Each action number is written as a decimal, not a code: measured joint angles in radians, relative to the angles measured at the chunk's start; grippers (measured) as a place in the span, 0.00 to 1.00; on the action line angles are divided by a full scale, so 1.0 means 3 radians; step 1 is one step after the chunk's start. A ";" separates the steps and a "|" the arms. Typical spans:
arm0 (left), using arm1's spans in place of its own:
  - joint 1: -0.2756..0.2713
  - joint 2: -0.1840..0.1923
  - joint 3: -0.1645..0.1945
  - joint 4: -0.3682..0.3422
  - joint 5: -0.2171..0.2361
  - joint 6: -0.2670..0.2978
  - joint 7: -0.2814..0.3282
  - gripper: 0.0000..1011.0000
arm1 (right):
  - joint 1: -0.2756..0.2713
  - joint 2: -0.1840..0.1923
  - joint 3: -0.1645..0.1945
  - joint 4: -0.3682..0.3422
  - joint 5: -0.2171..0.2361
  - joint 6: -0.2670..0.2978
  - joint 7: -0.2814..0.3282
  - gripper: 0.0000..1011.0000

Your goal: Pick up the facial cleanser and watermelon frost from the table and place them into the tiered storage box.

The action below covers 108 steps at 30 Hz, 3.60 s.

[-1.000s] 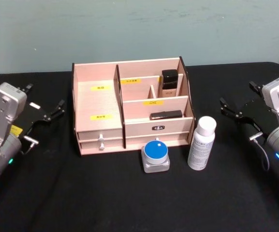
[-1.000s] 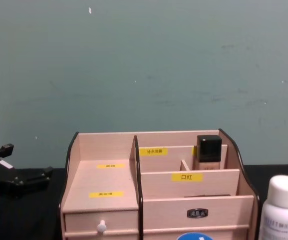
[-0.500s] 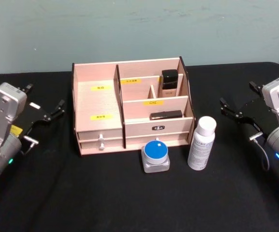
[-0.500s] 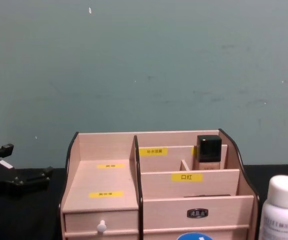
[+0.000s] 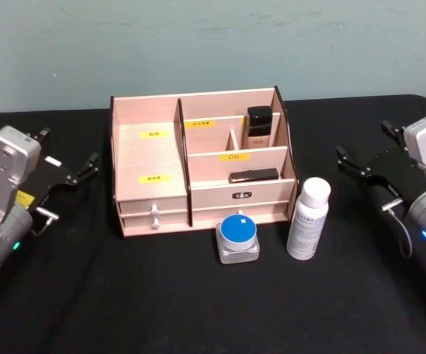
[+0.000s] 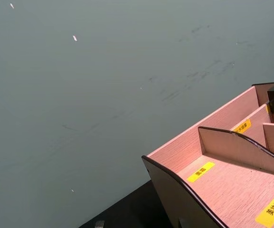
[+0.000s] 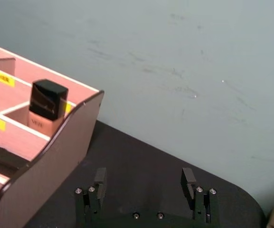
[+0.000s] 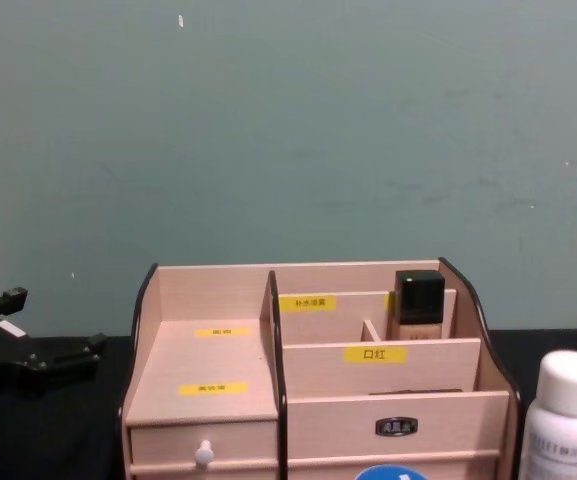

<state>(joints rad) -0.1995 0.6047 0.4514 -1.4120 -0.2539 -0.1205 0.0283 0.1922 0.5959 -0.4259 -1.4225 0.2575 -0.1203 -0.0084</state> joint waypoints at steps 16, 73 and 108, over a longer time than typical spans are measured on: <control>0.0000 0.0000 0.0000 0.0000 0.0000 0.0000 0.0000 1.00 | -0.0688 0.0521 0.0467 -0.1177 0.0317 0.0044 0.0335 0.99; 0.0000 0.0000 0.0000 0.0000 0.0000 0.0000 0.0000 1.00 | -0.0952 0.0396 0.0468 -0.1259 0.0454 0.0836 0.1168 0.99; 0.0000 0.0000 0.0000 0.0000 0.0000 0.0000 0.0000 1.00 | -0.0651 0.0015 0.0413 -0.0893 0.0188 0.0831 0.1369 0.99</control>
<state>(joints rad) -0.1995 0.6047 0.4514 -1.4120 -0.2539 -0.1205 0.0283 -0.0031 0.6005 -0.3020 -1.6902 0.3138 0.1289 0.4022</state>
